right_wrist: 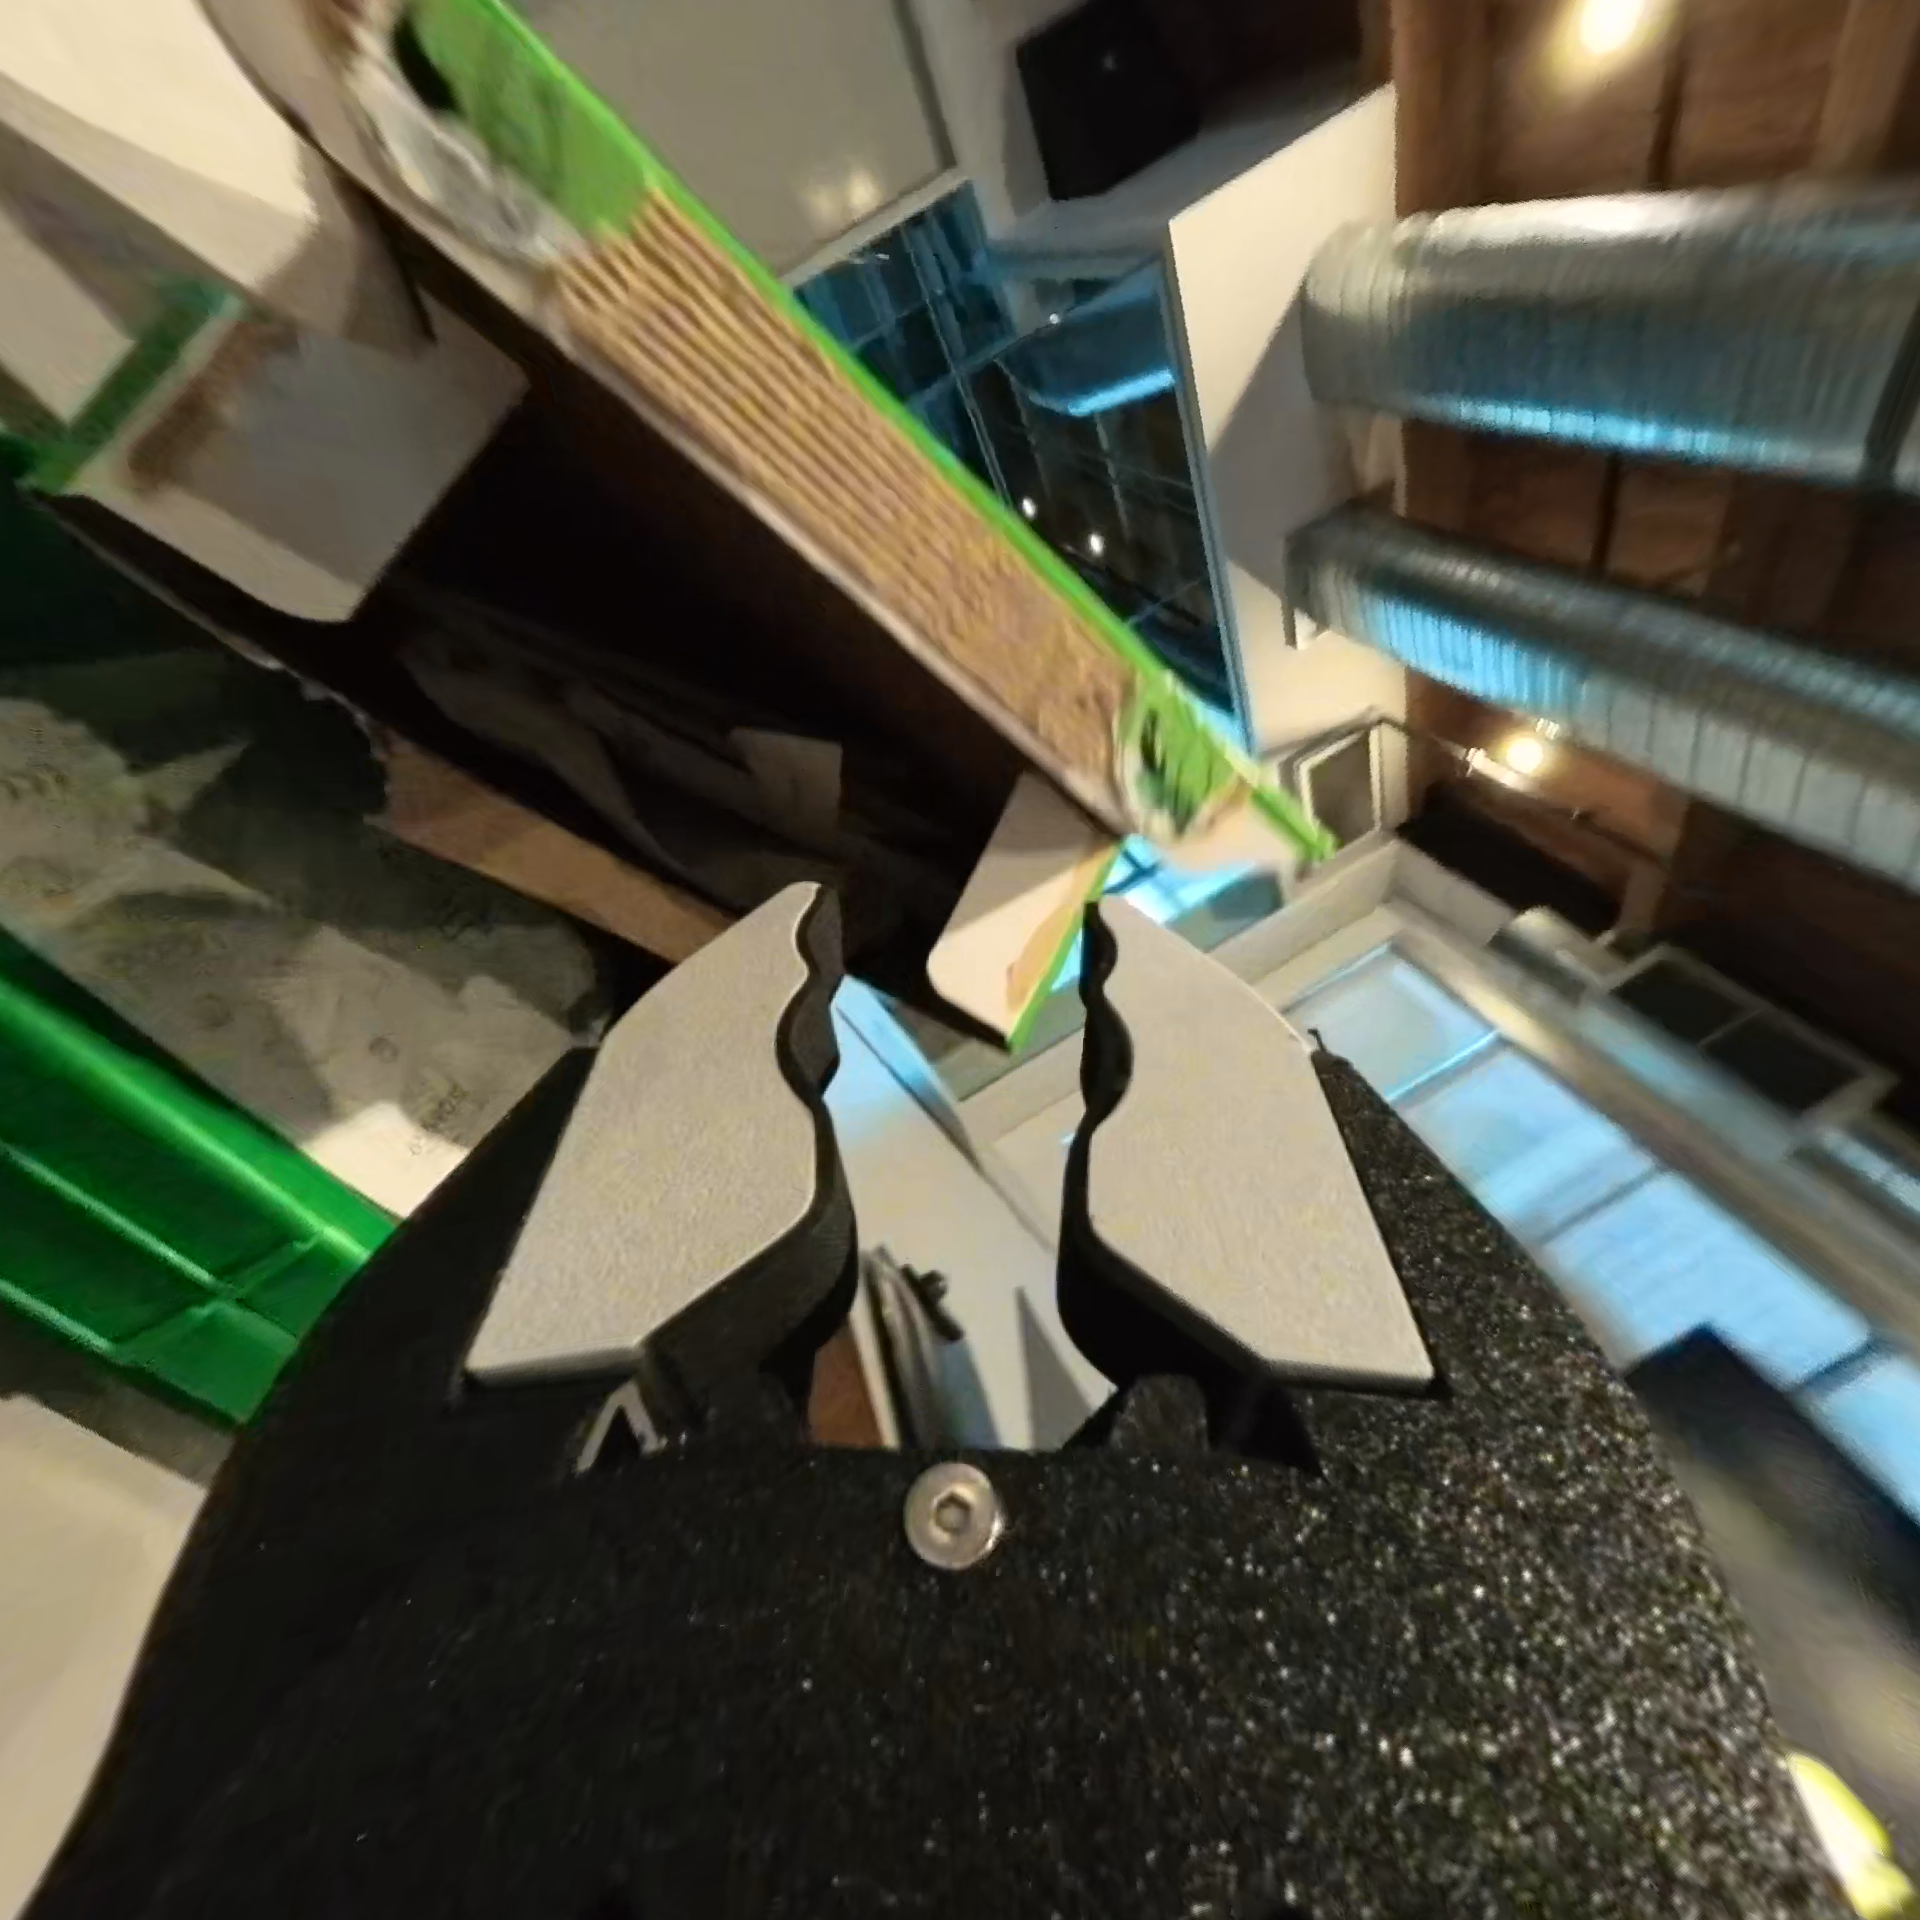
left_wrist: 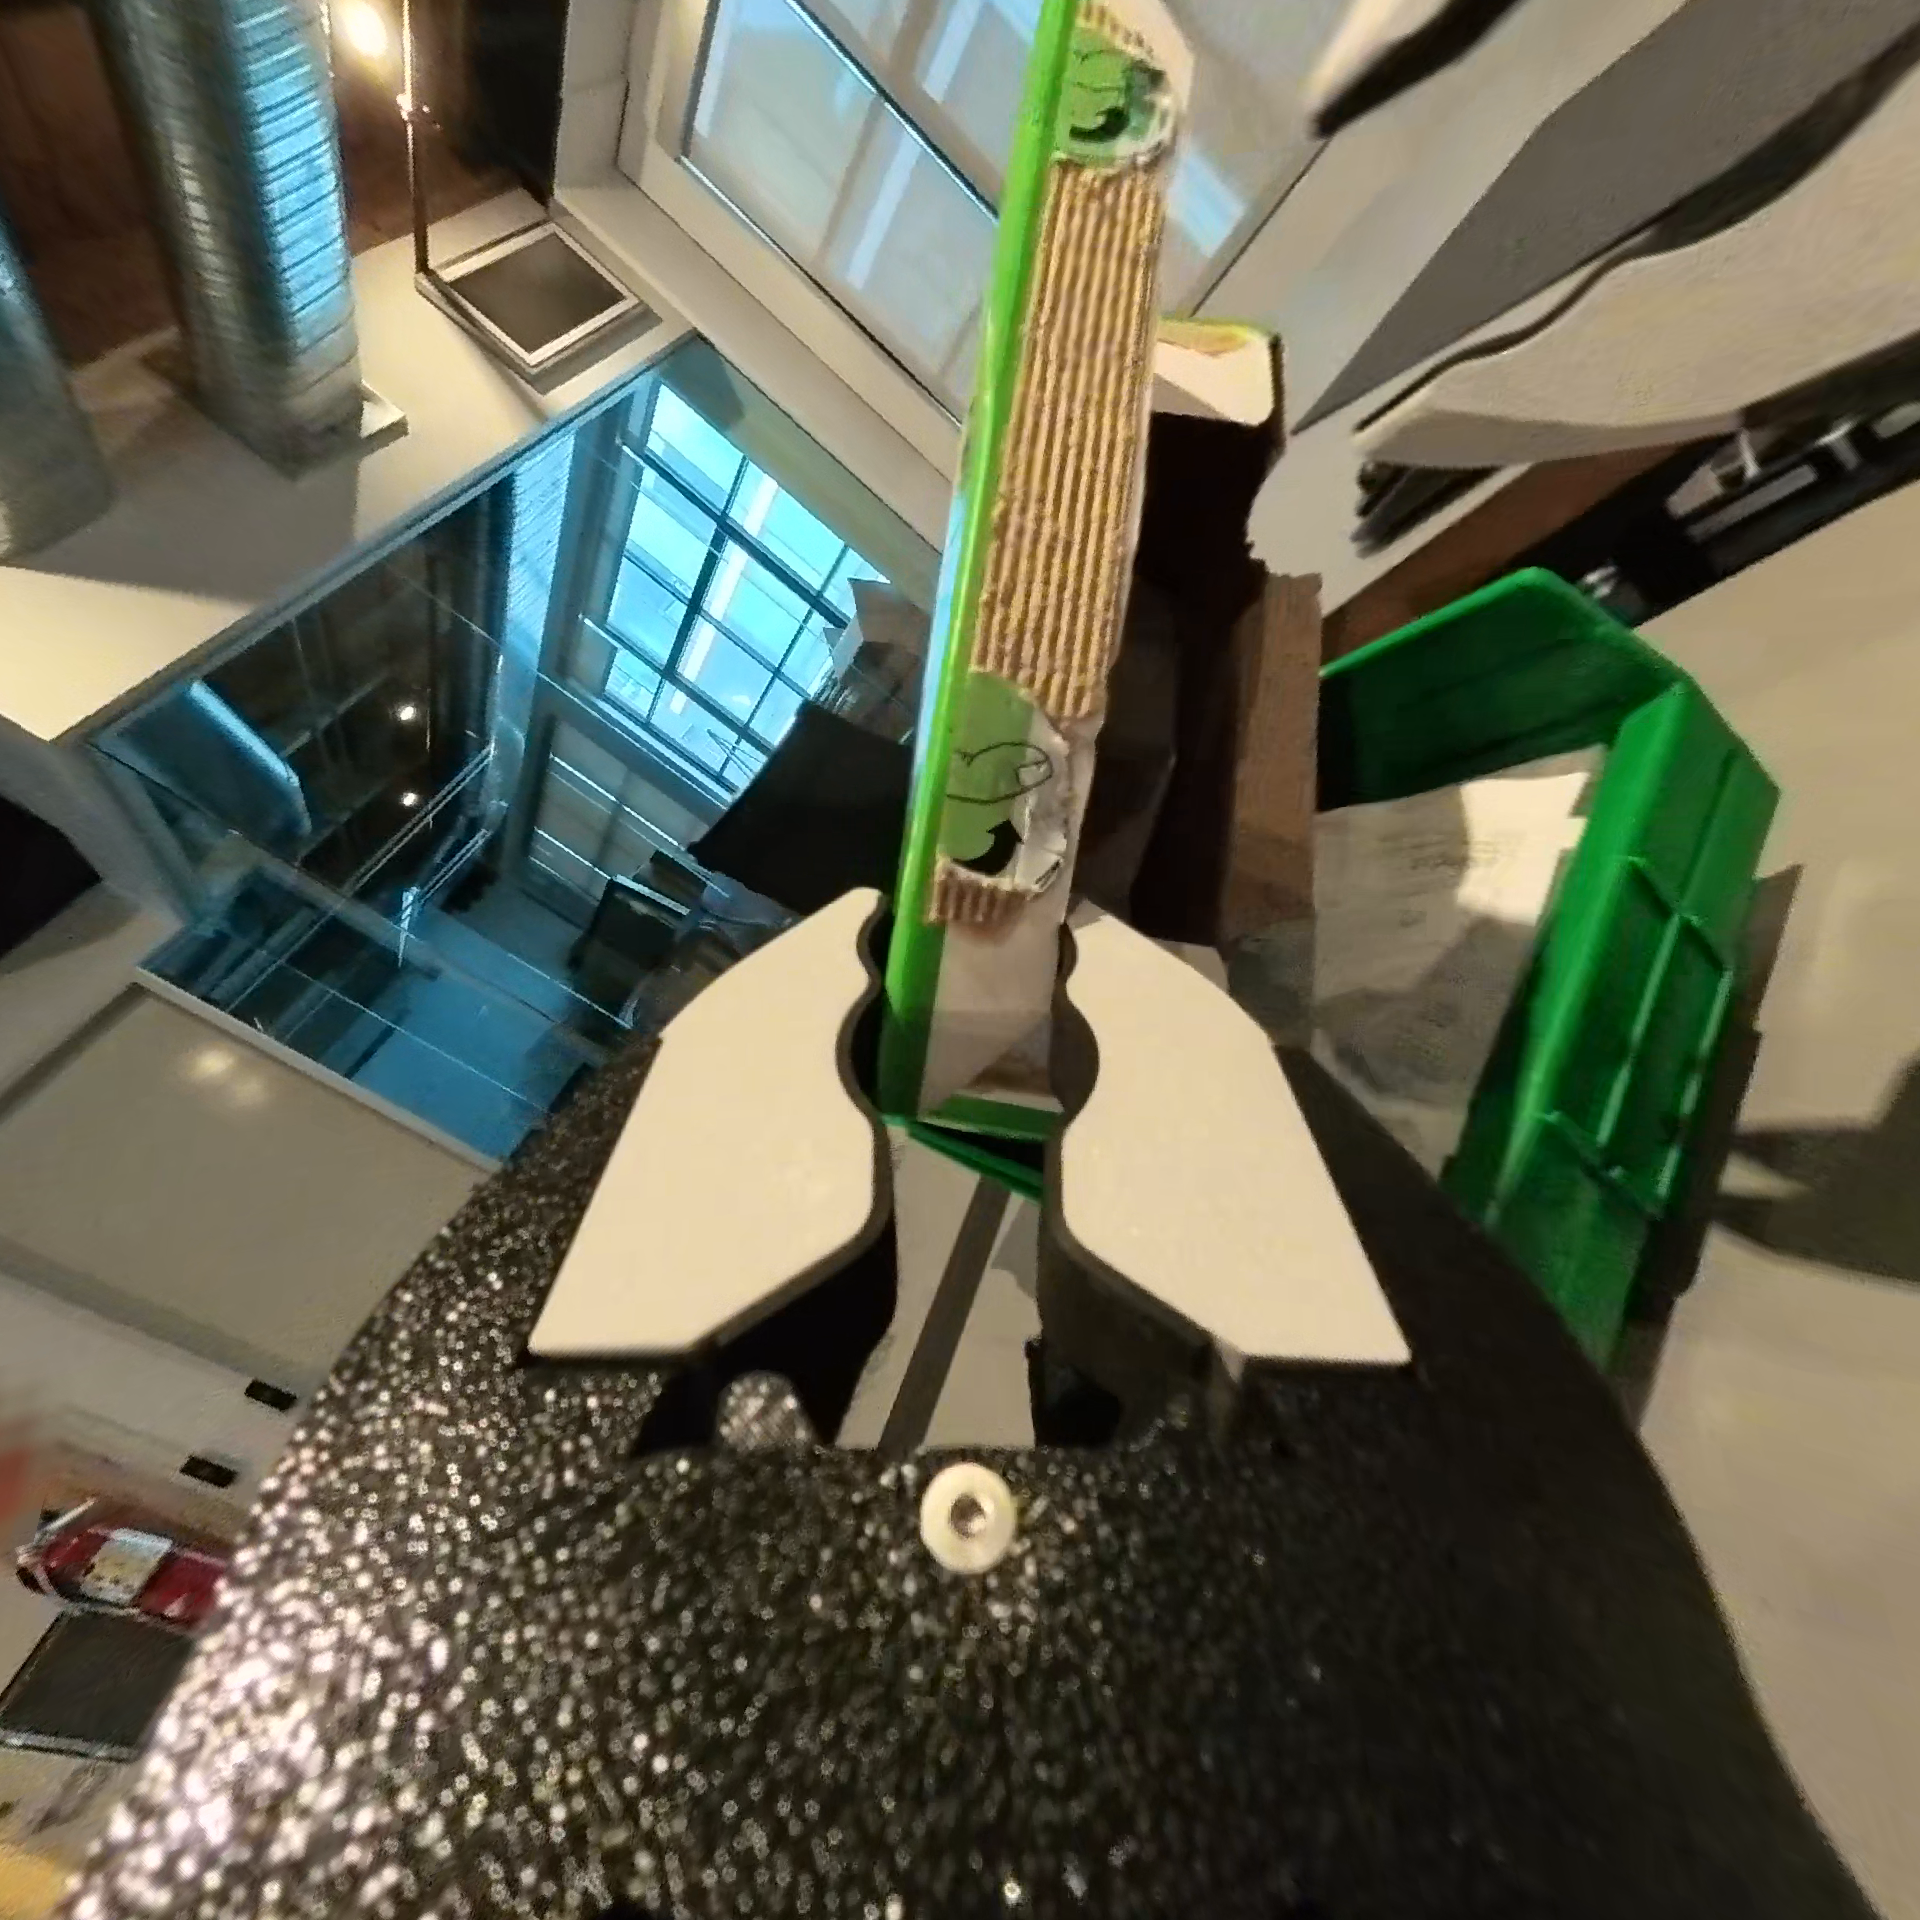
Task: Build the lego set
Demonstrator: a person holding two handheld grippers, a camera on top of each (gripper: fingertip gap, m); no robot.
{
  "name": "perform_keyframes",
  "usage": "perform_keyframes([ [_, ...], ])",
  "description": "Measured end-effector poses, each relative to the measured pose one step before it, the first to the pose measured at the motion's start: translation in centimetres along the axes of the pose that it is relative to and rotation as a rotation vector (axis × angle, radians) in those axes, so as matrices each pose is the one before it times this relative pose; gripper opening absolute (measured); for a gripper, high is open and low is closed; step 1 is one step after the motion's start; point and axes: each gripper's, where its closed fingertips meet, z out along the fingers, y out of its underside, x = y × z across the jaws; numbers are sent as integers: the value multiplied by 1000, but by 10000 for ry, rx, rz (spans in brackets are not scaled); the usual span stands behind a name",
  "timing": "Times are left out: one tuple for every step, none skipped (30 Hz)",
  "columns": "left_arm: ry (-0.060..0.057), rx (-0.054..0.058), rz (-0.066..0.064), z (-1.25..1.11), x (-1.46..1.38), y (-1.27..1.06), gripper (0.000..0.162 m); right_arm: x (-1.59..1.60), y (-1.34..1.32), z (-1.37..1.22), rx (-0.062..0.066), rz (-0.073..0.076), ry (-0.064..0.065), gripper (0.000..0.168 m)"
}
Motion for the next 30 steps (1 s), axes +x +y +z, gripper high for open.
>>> perform_keyframes([
  [-10,-2,-139,19,-565,27,27,229,660,136,-164,627,74,44],
  [36,-29,-150,35,-519,52,26,234,709,242,-236,655,37,44],
  [51,-24,-132,47,-479,-3,26,143,673,367,-282,612,-75,46],
  [48,-18,-85,43,-432,-24,25,-16,523,498,-252,574,-211,50],
  [58,4,-31,63,-369,-49,25,-48,483,597,-284,591,-231,52],
  [43,12,28,74,-343,-53,24,-151,403,699,-279,589,-304,54],
  [34,13,32,66,-301,-43,24,-306,261,734,-196,591,-419,55],
  [59,25,-17,62,-236,-71,23,-200,-11,712,-41,668,-380,59],
  [83,42,-45,63,-185,-78,23,79,-278,613,130,761,-222,61],
  [95,57,-31,37,-141,-71,23,163,-419,495,196,877,-215,61],
  [41,42,-35,11,-165,-11,23,389,-392,426,133,1013,-116,61],
  [2,16,-38,-14,-157,18,23,434,-516,331,163,988,-106,64],
  [18,10,13,-21,-74,21,23,398,-588,273,205,863,-105,63],
  [25,18,45,-16,6,14,23,565,-286,291,-33,623,72,60],
  [30,25,52,-7,65,0,23,397,102,371,-347,162,46,65],
  [33,16,62,-7,91,10,23,-33,303,420,-488,-275,-122,66],
  [9,4,40,-23,45,13,23,-121,391,388,-535,-424,-41,66],
  [16,5,-5,-7,39,22,23,-278,313,351,-443,-448,-69,66],
  [23,11,-8,-2,43,-8,23,-295,246,319,-352,-362,-50,64],
  [9,12,11,8,4,-15,23,63,283,313,-353,-143,153,64],
  [21,23,10,-2,12,-22,23,177,301,279,-317,76,143,63],
  [35,49,7,-3,23,-46,22,220,308,232,-280,346,90,59],
  [31,50,29,-8,52,-58,23,185,252,211,-198,465,10,56],
  [36,42,64,-6,63,-51,23,205,133,207,-71,448,10,56],
  [37,43,81,-17,87,-35,22,192,106,205,-36,333,-7,51],
  [62,60,87,-25,115,-57,22,9,74,203,-18,263,-129,50],
  [62,58,95,-16,111,-55,22,-127,91,163,-38,281,-191,44],
  [20,37,80,-8,42,-13,23,-26,-18,99,56,245,-82,35],
  [8,34,49,24,-12,4,22,0,-72,31,126,129,-24,33],
  [10,52,49,39,-38,-31,22,19,-14,2,65,80,55,30],
])
